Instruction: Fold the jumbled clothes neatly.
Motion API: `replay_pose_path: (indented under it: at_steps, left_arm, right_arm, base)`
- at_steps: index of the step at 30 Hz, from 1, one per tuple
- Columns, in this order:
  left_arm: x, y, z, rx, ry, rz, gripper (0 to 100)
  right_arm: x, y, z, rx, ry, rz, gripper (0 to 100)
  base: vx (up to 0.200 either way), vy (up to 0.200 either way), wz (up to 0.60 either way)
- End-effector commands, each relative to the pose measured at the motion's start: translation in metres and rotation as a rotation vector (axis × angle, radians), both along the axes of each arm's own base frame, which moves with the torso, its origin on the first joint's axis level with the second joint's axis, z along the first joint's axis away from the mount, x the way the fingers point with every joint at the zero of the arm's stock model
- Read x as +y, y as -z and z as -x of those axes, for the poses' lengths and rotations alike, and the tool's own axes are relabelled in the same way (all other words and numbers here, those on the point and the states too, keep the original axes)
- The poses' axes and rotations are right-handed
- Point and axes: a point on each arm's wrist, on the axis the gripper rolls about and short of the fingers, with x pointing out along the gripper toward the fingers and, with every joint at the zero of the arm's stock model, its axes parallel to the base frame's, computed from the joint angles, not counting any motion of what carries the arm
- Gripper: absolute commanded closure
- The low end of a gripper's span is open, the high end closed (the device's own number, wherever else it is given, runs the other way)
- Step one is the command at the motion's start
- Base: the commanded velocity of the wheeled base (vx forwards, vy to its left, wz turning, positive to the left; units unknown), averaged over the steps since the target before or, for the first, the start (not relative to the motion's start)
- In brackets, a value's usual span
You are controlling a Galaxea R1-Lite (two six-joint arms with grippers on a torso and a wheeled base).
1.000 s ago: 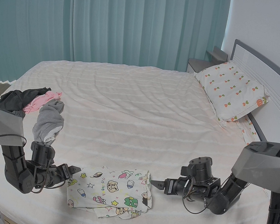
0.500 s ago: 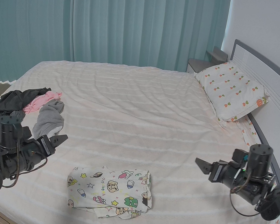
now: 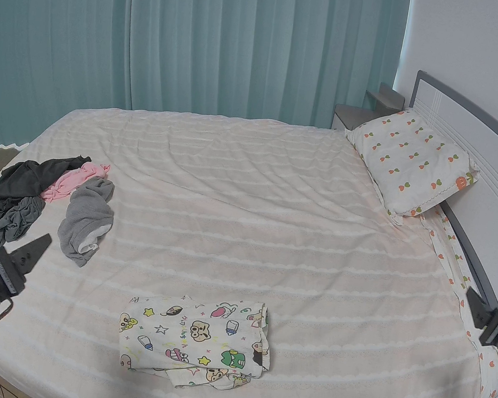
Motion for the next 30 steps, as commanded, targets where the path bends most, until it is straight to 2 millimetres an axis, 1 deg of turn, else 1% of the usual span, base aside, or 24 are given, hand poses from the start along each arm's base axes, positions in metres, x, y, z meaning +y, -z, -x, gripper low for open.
replay_pose_path:
  at_steps: [1,4,7,9,10,11,12,13,15,18,19,21,22,23,24,27,30]
  left_arm:
    - [0.038,-0.003,0.091,-0.223,-0.300,-0.206,0]
    - [0.040,0.007,0.109,-0.222,-0.332,-0.273,0]
    - [0.042,0.014,0.120,-0.236,-0.351,-0.277,0]
    - [0.042,0.025,0.124,-0.226,-0.351,-0.281,0]
    - [0.042,0.034,0.125,-0.221,-0.345,-0.288,0]
    - [0.042,0.041,0.124,-0.209,-0.340,-0.295,0]
    - [0.042,0.041,0.123,-0.208,-0.340,-0.294,0]
    - [0.041,0.050,0.120,-0.183,-0.317,-0.293,0]
    - [0.040,0.054,0.118,-0.181,-0.264,-0.274,0]
    - [0.036,0.076,0.111,-0.128,-0.112,-0.279,0]
    - [0.034,0.090,0.107,-0.085,-0.051,-0.301,0]
    - [0.033,0.093,0.106,-0.089,0.002,-0.309,0]
    - [0.031,0.092,0.105,-0.122,0.067,-0.310,0]
    - [0.031,0.091,0.105,-0.128,0.087,-0.309,0]
    - [0.030,0.091,0.105,-0.143,0.143,-0.324,0]
    - [0.029,0.093,0.105,-0.133,0.195,-0.415,0]
    - [0.028,0.096,0.106,-0.106,0.237,-0.431,0]
  right_arm:
    - [-0.026,0.029,0.083,-0.124,0.233,0.133,0]
    - [-0.024,0.043,0.097,-0.089,0.166,0.152,0]
    - [-0.020,0.056,0.107,-0.085,0.052,0.146,0]
    - [-0.018,0.069,0.114,-0.092,-0.065,0.143,0]
    - [-0.017,0.076,0.112,-0.077,-0.113,0.138,0]
    - [-0.016,0.078,0.111,-0.080,-0.140,0.125,0]
    - [-0.016,0.078,0.111,-0.083,-0.146,0.125,0]
    - [-0.015,0.078,0.111,-0.088,-0.179,0.114,0]
    - [-0.016,0.083,0.112,-0.042,-0.198,0.095,0]
    - [-0.017,0.083,0.114,-0.036,-0.228,0.062,0]
    - [-0.016,0.082,0.115,-0.049,-0.203,0.063,0]
    - [-0.016,0.083,0.117,-0.078,-0.193,0.069,0]
    - [-0.016,0.083,0.118,-0.097,-0.202,0.085,0]
    - [-0.016,0.083,0.118,-0.099,-0.201,0.085,0]
    - [-0.016,0.083,0.117,-0.103,-0.202,0.088,0]
    - [-0.016,0.083,0.117,-0.118,-0.202,0.071,0]
    - [-0.016,0.083,0.117,-0.120,-0.196,0.055,0]
  base:
    - [0.000,0.000,0.00]
    - [0.000,0.000,0.00]
    - [0.000,0.000,0.00]
    - [0.000,0.000,0.00]
    - [0.000,0.000,0.00]
    - [0.000,0.000,0.00]
    - [0.000,0.000,0.00]
    - [0.000,0.000,0.00]
    - [0.000,0.000,0.00]
    - [0.000,0.000,0.00]
    - [0.000,0.000,0.00]
    - [0.000,0.000,0.00]
    - [0.000,0.000,0.00]
    - [0.000,0.000,0.00]
    - [0.000,0.000,0.00]
    - [0.000,0.000,0.00]
    - [0.000,0.000,0.00]
